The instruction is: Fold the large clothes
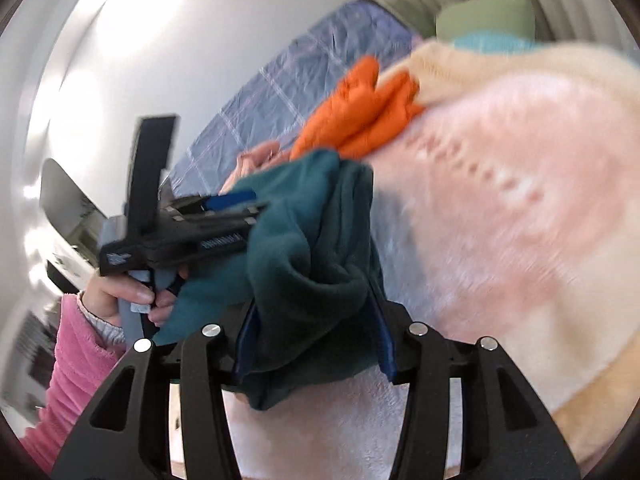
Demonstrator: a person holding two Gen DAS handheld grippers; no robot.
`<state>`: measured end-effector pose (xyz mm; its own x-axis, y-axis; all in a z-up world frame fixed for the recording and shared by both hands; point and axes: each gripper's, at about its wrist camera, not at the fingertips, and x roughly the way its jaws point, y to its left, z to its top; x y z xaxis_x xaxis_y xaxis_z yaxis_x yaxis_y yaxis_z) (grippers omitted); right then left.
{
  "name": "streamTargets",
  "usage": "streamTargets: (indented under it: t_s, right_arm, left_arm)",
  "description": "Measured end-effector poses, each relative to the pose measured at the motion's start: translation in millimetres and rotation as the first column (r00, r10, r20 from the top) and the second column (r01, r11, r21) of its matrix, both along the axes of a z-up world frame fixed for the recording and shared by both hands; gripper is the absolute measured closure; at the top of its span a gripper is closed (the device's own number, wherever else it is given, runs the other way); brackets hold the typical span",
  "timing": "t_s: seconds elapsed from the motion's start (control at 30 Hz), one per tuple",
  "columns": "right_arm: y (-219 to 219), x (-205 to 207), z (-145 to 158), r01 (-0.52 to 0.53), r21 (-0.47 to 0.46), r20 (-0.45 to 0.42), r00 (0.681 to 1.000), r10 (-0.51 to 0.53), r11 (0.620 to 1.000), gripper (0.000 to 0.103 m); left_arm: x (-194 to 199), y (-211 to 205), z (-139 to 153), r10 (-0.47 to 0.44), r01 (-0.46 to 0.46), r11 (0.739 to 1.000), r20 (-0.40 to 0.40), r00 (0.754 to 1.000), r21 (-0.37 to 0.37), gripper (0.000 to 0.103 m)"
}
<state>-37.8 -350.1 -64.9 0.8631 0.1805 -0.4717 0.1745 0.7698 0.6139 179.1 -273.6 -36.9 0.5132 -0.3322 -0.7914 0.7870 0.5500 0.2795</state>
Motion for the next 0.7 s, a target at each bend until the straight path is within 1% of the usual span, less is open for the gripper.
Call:
streamTargets:
  t_s: [0.03,0.1,0.17,0.23,0.27,0.3,0.33,0.37,0.4,0.43,0.47,0.5,0.53,0.57,0.6,0.63,0.7]
  right_arm:
    - [2.7,-1.9,7.5,0.029,-0.040,-0.002,1.000,-0.029,0.999,0.054]
    - [6.9,-11.8,16.6,0.067,-0.076,0.016,0.998,-0.066,0.995,0.055]
    - [8.8,-27.7,32.5,0.159,-0.132,0.082,0.985,-0.149,0.978,0.057]
    - [5.9,-30.4,45.8,0.199,-0.161,0.159,0.972,-0.174,0.967,0.058]
    - [5.6,-29.2,51.6,0.183,-0.164,0.205,0.967,-0.148,0.969,0.058]
    - [6.0,-25.4,51.5,0.134,-0.160,0.216,0.971,-0.097,0.978,0.058]
    - [5.8,-11.2,45.7,0.062,-0.144,0.213,0.977,-0.030,0.988,0.063]
    - [7.6,12.0,29.4,-0.025,-0.121,0.164,0.985,0.045,0.992,0.065]
    - [9.7,26.6,15.6,-0.033,-0.137,0.090,0.995,0.045,0.990,0.068]
    - [11.5,44.6,-4.2,-0.016,-0.182,-0.017,1.000,0.013,0.983,0.066]
    - [8.9,60.9,-33.6,-0.029,-0.167,-0.076,0.997,0.016,0.986,0.064]
    - [2.7,65.9,-51.8,-0.029,-0.108,-0.061,0.998,0.022,0.994,0.062]
    - [-3.2,66.0,-56.7,-0.023,-0.074,-0.050,0.999,0.019,0.997,0.063]
    - [-4.9,64.7,-52.3,-0.021,-0.064,-0.058,0.998,0.017,0.998,0.063]
    - [-5.4,65.2,-48.2,-0.022,-0.062,-0.067,0.998,0.018,0.998,0.062]
    - [-3.1,67.5,-45.3,-0.031,-0.078,-0.075,0.997,0.025,0.996,0.062]
    - [-0.1,70.2,-43.9,-0.051,-0.147,-0.083,0.996,0.039,0.988,0.062]
  left_arm:
    - [0.8,-1.1,-2.0,0.000,0.000,1.000,-0.002,1.000,-0.002,0.035]
    - [2.1,1.0,-3.7,-0.002,0.002,1.000,-0.005,1.000,-0.008,0.035]
    - [1.6,0.4,-3.6,-0.003,0.003,1.000,-0.003,1.000,-0.005,0.035]
    - [5.4,-0.5,-6.3,-0.006,0.006,1.000,-0.006,1.000,-0.007,0.035]
    - [6.7,-0.2,-6.5,-0.009,0.008,1.000,-0.009,1.000,-0.009,0.035]
    - [7.8,-0.1,-6.3,-0.009,0.009,1.000,-0.016,1.000,-0.013,0.035]
    - [10.0,-0.3,-6.6,-0.008,0.008,1.000,-0.022,1.000,-0.018,0.035]
    - [11.3,-0.1,-6.5,-0.008,0.007,1.000,-0.027,1.000,-0.023,0.035]
    - [12.3,1.1,-5.9,-0.006,0.005,0.999,-0.032,0.999,-0.034,0.035]
    - [12.7,2.4,-5.4,-0.006,0.004,0.999,-0.036,0.999,-0.045,0.034]
    - [12.6,4.1,-4.8,-0.003,0.001,0.998,-0.037,0.999,-0.061,0.034]
    - [13.5,6.4,-4.5,0.019,-0.022,0.996,-0.033,0.999,-0.088,0.034]
    - [14.7,7.3,-4.8,0.033,-0.036,0.994,-0.035,0.999,-0.105,0.034]
    - [14.1,10.2,-1.7,0.025,-0.031,0.990,-0.040,0.999,-0.137,0.034]
    - [12.7,12.9,1.7,0.019,-0.025,0.987,-0.037,0.999,-0.160,0.034]
    - [10.1,22.9,10.8,0.022,-0.026,0.976,-0.021,1.000,-0.217,0.034]
    - [6.9,49.0,27.9,0.099,-0.091,0.947,0.010,0.995,-0.309,0.029]
